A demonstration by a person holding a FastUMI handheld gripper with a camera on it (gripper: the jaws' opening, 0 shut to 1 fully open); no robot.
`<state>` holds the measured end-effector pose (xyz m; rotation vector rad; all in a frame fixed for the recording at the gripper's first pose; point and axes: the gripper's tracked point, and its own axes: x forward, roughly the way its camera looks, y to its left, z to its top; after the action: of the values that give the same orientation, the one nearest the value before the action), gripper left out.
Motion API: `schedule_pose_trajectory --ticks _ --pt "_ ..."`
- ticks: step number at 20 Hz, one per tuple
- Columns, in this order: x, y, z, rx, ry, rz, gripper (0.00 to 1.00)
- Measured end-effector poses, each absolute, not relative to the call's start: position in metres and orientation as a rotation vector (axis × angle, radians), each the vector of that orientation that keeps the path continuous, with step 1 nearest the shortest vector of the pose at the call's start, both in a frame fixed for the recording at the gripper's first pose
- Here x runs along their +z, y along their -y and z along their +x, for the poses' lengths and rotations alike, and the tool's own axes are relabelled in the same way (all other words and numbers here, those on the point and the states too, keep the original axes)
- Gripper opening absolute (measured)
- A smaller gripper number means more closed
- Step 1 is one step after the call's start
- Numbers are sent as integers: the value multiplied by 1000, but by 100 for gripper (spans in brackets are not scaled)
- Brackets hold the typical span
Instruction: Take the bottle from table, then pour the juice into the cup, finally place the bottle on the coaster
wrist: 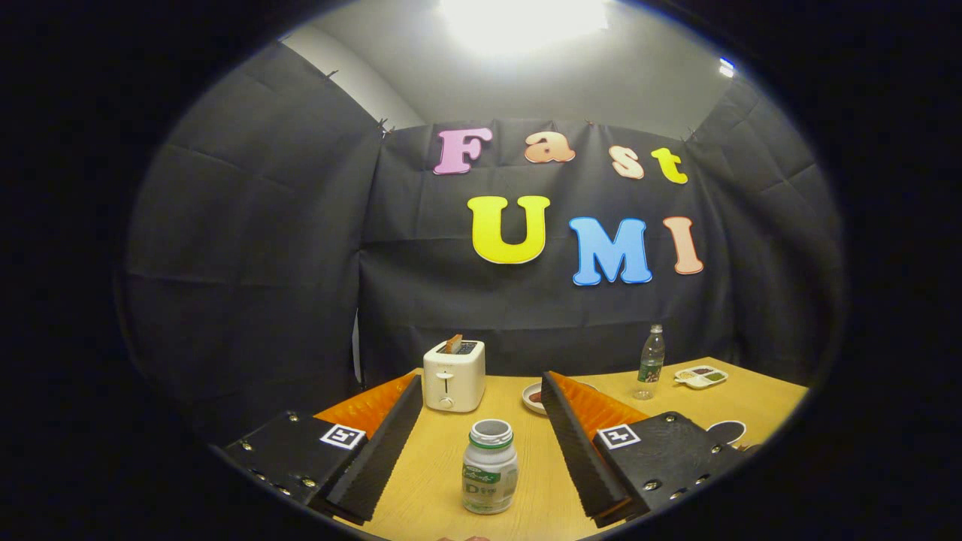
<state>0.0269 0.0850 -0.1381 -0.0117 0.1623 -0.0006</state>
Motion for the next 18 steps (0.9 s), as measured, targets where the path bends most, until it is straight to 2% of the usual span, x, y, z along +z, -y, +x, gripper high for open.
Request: schedule_pose_trajectory --ticks 18 --pt "-280 -76 36 -55 -413 -6 97"
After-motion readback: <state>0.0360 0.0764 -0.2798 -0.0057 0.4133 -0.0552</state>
